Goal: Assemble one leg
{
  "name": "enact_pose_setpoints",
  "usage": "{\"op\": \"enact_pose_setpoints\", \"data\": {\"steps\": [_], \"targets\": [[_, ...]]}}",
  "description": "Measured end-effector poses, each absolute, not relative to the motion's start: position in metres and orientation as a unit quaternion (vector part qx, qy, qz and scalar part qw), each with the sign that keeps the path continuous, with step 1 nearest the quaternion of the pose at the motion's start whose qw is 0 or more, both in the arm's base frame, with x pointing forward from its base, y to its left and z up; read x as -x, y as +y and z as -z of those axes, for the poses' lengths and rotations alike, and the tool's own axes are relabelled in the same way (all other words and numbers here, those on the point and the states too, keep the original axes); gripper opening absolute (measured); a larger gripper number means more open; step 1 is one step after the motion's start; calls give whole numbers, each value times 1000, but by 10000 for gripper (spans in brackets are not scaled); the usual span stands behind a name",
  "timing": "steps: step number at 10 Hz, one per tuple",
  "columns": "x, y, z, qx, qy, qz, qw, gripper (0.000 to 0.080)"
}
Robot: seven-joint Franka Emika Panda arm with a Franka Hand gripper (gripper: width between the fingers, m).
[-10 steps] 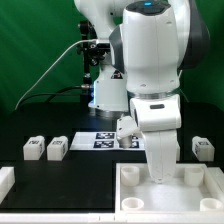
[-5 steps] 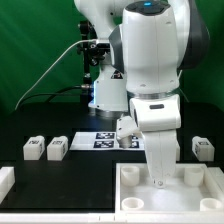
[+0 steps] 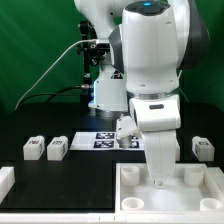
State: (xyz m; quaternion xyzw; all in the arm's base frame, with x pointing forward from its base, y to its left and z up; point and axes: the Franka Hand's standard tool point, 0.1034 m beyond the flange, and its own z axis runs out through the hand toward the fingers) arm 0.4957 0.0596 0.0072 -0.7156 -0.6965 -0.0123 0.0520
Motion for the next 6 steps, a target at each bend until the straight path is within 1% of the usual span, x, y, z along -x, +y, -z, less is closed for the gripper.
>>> {"op": "enact_pose_setpoints", "data": {"steps": [1, 3, 5, 6], "targets": [[-496, 60, -8, 717, -695, 12, 52, 649], [-492, 64, -26, 773, -633, 10, 46, 649], [-477, 76, -38, 802, -595, 8, 45, 649], [-471, 86, -44, 850, -525, 7, 46, 649]]}}
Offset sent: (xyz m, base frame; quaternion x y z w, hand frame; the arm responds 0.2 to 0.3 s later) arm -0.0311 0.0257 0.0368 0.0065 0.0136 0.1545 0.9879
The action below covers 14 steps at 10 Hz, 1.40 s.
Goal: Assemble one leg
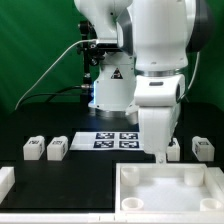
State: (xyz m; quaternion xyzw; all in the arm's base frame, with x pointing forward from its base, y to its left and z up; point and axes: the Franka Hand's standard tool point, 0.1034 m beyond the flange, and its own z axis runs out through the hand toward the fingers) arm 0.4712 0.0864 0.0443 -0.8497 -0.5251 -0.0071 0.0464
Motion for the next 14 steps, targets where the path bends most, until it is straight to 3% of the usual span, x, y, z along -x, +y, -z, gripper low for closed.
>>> {"op": "enact_pose_setpoints", "data": {"steps": [4, 7, 8, 11, 12, 14], "targets": [[-453, 147, -47, 972, -227, 1, 64, 649], [-451, 150, -47, 994, -76, -12, 75, 649], [-449, 151, -39, 993, 60, -33, 95, 649], [-432, 177, -32, 991, 67, -70, 90, 649], [-417, 177, -27, 988, 45, -120, 85, 649], [-423, 176, -29, 975, 46, -197, 90, 649]]}}
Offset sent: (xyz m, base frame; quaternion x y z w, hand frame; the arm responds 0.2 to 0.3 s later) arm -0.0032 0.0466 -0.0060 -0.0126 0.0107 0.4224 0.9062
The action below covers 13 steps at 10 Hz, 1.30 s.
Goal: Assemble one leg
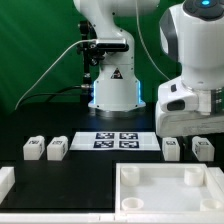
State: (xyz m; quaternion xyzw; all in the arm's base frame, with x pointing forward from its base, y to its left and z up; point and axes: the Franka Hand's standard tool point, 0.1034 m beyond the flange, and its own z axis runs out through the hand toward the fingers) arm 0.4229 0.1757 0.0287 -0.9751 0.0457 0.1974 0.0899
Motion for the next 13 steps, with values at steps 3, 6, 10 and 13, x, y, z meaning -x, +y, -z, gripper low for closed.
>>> {"op": "enact_pose_setpoints", "data": {"steps": [3, 6, 10, 13], "targets": [[-407, 187, -41, 916, 41, -390, 85, 649], [-399, 200, -28, 882, 21, -464, 87, 649], [-398, 192, -29, 881, 8, -464, 97, 649], [-402, 187, -30, 883, 4, -459, 103, 649]]}}
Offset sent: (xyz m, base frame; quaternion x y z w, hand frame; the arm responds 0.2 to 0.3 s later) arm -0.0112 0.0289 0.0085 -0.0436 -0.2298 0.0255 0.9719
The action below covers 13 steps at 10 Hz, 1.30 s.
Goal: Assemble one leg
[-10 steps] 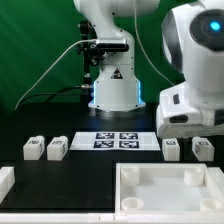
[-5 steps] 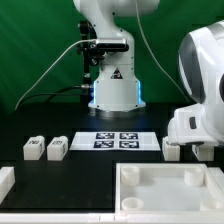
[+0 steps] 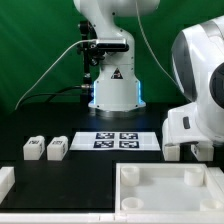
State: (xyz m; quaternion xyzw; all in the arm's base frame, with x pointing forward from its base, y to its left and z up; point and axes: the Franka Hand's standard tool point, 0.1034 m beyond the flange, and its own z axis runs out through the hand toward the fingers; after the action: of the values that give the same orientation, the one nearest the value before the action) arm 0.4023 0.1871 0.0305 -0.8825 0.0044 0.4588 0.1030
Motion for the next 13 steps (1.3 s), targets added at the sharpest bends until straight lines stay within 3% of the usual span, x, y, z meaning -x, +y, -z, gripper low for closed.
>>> {"op": "enact_pose_setpoints", "data": {"steps": [6, 7, 8, 9, 10, 13], "targets": [[-396, 188, -13, 883, 1, -457, 107, 649], [-396, 188, -13, 883, 1, -457, 107, 535], [-396, 188, -13, 883, 1, -458, 107, 535], [-396, 188, -14, 882, 1, -458, 107, 353], [-396, 188, -14, 882, 1, -459, 107, 296], [-396, 188, -14, 882, 1, -459, 107, 296]]}}
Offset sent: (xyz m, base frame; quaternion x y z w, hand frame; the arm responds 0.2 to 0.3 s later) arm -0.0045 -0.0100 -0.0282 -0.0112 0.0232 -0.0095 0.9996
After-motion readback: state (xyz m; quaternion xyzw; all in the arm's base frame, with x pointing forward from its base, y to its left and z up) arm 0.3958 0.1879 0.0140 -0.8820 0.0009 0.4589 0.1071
